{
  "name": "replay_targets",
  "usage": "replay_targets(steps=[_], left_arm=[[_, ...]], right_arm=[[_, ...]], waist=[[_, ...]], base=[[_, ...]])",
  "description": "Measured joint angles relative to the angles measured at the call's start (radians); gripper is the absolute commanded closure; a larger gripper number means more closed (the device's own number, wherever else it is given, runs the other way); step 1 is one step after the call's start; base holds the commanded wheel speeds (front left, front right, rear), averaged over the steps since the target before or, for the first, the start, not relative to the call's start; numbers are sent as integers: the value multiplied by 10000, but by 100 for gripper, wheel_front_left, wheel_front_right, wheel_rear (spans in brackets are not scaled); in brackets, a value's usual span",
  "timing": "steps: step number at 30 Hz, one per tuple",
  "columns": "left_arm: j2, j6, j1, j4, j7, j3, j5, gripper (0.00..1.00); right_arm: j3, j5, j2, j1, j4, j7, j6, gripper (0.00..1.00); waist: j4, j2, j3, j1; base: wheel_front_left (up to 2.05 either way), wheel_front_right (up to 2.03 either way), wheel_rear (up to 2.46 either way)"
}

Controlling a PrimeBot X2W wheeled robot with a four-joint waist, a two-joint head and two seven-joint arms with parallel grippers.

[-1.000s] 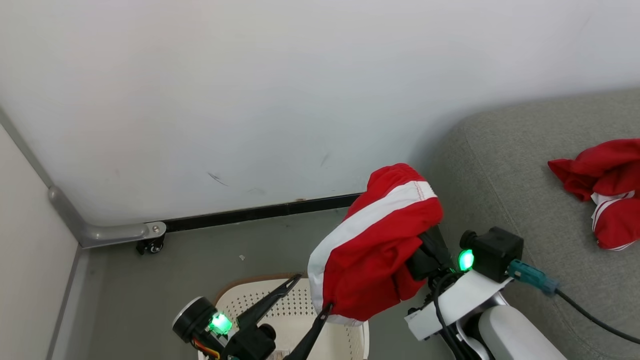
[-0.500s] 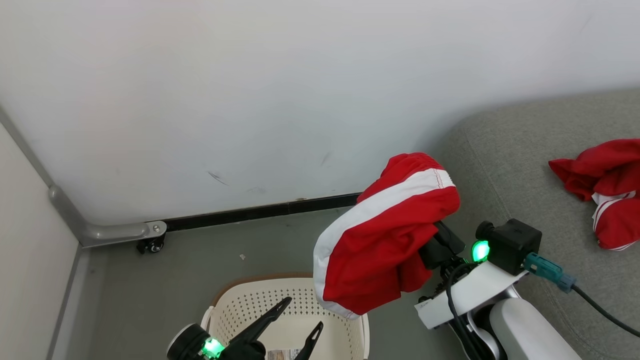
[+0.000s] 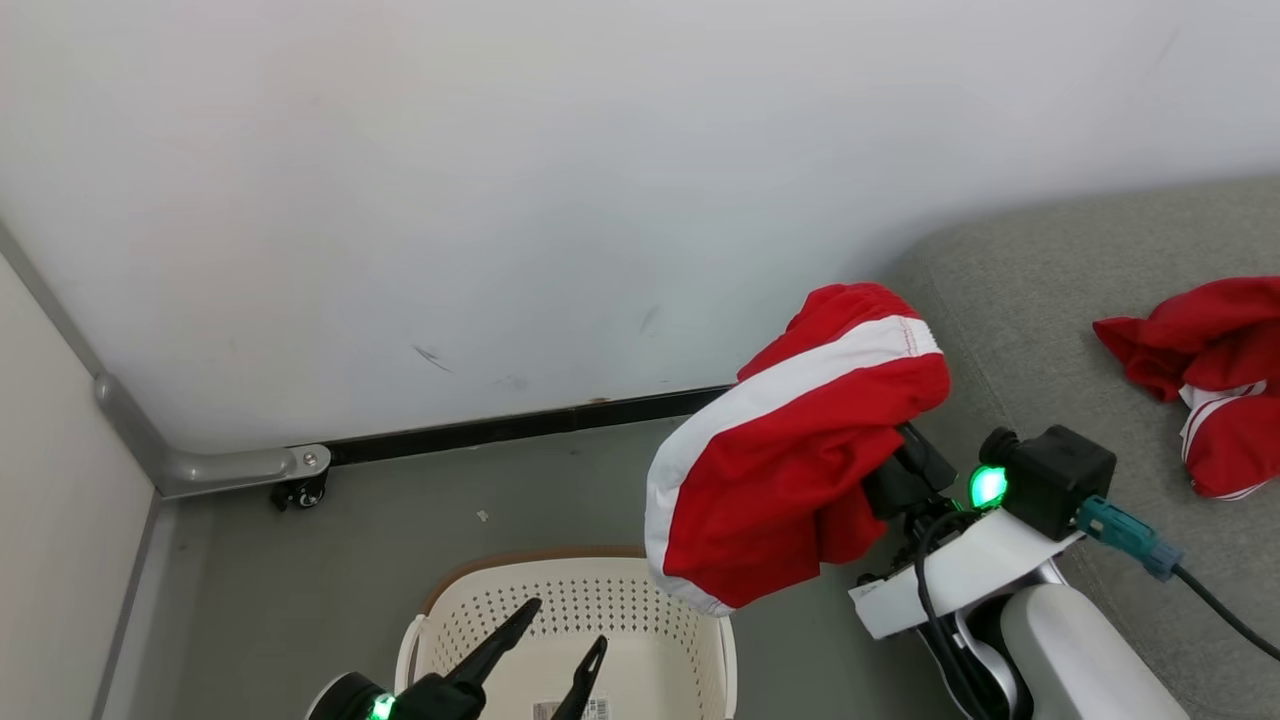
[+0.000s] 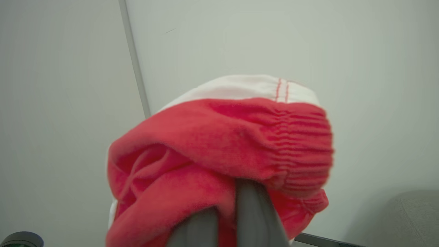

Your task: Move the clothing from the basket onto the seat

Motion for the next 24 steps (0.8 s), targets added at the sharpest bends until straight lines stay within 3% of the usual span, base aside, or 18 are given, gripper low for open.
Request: replay_targets(steps=[24], left_arm=[[-4, -13, 768, 629, 0, 314, 48, 0]], right_arm=[[-930, -311, -36, 294, -171, 0, 0, 100]], waist=[[-186, 0, -120, 0]], base=[[0, 0, 0]])
